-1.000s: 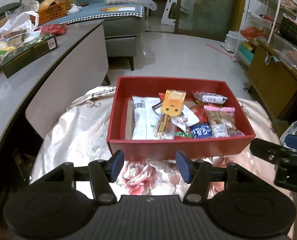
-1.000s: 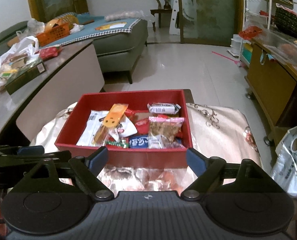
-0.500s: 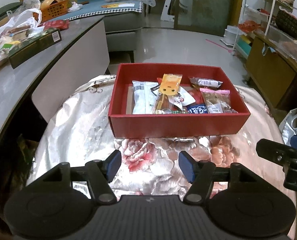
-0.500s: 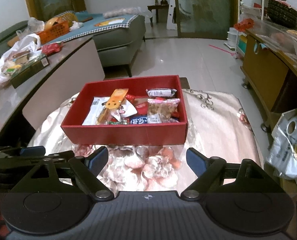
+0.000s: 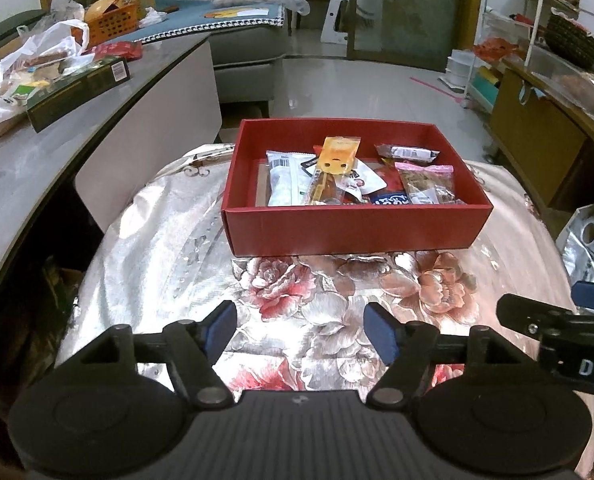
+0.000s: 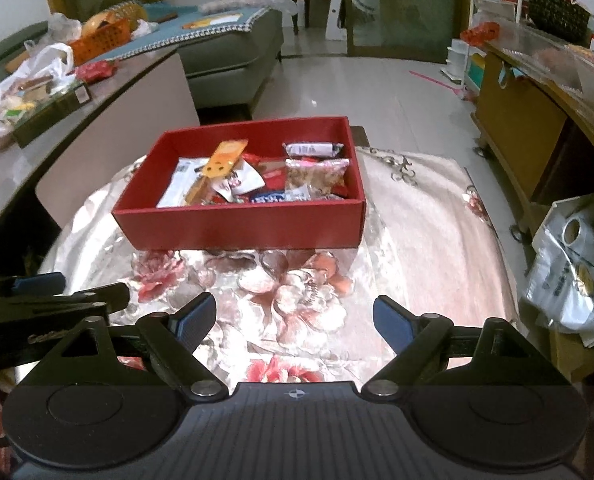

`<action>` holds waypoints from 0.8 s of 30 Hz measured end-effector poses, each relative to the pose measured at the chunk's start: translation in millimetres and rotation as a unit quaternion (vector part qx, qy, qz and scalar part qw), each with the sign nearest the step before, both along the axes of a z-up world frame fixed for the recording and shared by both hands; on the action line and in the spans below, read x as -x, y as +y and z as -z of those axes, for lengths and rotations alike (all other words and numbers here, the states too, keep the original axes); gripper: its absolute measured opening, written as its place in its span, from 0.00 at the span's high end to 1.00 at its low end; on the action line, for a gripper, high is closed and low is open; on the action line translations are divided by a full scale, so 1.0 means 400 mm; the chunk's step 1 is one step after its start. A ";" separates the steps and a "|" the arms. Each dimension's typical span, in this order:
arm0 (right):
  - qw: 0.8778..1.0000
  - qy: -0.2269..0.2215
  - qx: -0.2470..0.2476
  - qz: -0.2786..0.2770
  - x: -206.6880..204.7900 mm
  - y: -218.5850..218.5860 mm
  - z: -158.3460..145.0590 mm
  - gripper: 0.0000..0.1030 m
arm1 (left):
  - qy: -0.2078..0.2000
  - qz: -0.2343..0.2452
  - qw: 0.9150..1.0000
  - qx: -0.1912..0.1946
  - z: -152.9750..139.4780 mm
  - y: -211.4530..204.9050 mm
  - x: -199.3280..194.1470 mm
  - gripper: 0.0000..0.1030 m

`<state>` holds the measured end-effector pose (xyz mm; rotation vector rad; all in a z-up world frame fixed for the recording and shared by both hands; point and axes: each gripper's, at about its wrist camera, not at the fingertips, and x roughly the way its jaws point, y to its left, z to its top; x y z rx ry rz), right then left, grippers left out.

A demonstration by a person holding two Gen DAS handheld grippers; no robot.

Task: Organize snacks

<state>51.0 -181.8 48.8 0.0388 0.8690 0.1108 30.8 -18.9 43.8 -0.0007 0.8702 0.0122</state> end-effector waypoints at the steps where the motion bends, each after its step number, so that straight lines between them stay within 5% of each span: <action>1: 1.000 0.001 0.001 0.000 0.001 0.000 0.003 0.13 | -0.001 0.000 1.000 0.000 -0.001 -0.001 0.003 0.36; 24: 1.000 0.001 0.001 -0.010 0.010 0.011 -0.001 0.11 | -0.015 0.005 1.000 -0.012 -0.007 -0.014 0.024 0.27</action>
